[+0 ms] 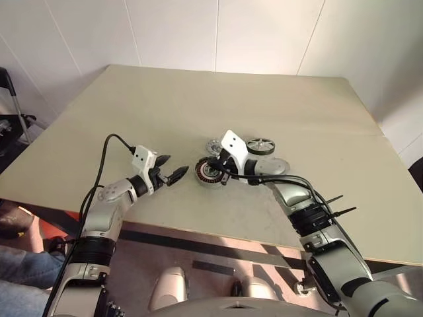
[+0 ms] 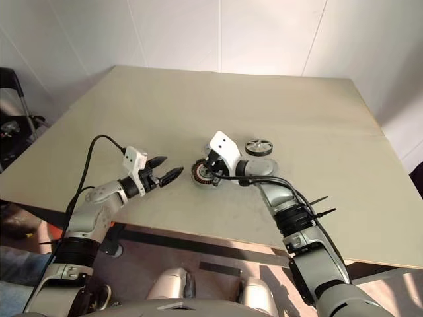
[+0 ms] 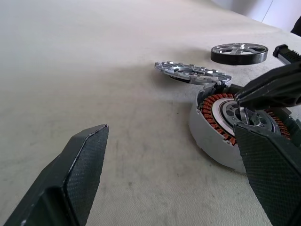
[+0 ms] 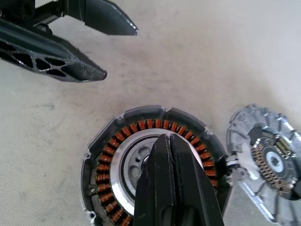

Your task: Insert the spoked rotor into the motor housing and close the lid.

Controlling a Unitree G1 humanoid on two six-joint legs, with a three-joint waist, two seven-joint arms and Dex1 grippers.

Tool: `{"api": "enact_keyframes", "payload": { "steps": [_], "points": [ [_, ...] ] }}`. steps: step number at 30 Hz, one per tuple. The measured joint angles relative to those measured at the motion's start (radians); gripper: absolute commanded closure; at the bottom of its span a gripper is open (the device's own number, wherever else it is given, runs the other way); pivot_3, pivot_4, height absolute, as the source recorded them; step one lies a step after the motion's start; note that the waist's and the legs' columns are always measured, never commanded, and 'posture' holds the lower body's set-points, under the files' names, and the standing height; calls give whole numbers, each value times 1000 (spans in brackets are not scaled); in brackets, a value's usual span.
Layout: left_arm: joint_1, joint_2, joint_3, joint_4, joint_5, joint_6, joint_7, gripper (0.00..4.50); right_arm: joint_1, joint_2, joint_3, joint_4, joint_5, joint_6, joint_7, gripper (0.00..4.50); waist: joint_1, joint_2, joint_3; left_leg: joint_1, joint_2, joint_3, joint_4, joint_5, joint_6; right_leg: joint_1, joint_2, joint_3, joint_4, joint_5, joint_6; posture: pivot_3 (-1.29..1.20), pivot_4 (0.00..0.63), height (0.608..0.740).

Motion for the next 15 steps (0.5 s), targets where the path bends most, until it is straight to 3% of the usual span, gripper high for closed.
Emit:
{"api": "enact_keyframes", "payload": {
  "steps": [8, 15],
  "points": [
    [-1, 0, 1, -2, -3, 5, 1, 0, -25, 23, -35, 48, 8, 25, -38, 4491, 1, 0, 0, 2, 0, 1, 0, 0, 0, 0, 0, 2, 2, 0, 0, 0, 0, 740],
    [-1, -1, 0, -2, -4, 5, 2, 0, -27, -8, -151, -136, 101, 145, -39, 4491, 1, -1, 0, 0, 0, 2, -1, 0, -1, -2, 0, 2, 2, 0, 0, 0, 0, 740]
  ]
}}
